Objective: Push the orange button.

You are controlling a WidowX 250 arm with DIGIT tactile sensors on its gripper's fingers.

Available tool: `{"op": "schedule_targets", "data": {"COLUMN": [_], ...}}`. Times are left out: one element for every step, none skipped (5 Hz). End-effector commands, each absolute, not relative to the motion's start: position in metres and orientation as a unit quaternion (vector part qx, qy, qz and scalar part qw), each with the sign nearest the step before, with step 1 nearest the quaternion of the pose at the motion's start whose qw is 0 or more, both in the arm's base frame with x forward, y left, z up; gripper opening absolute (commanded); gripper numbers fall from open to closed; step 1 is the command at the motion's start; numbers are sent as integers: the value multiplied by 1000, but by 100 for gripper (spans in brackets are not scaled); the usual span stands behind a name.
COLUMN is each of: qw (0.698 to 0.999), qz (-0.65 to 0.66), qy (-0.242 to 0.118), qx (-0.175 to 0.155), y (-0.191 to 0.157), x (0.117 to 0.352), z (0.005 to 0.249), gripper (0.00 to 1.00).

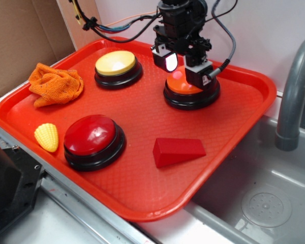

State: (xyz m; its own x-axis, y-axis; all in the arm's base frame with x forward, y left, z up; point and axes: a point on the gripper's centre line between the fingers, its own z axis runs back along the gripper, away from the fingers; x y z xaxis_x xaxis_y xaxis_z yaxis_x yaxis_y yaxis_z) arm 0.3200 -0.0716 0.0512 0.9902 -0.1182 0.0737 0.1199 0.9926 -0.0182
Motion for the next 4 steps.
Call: {"op": "schedule_targets", "data": {"qw": [986,987,986,986], "qz": [-155,-148,-157,-159], "qy": [-48,-53,-51,-48], "qx": [36,26,21,27], "y": [-68,-69,-70,-72], "x": [311,296,295,291], "z": [148,161,165,169], "gripper": [100,100,100,100]}}
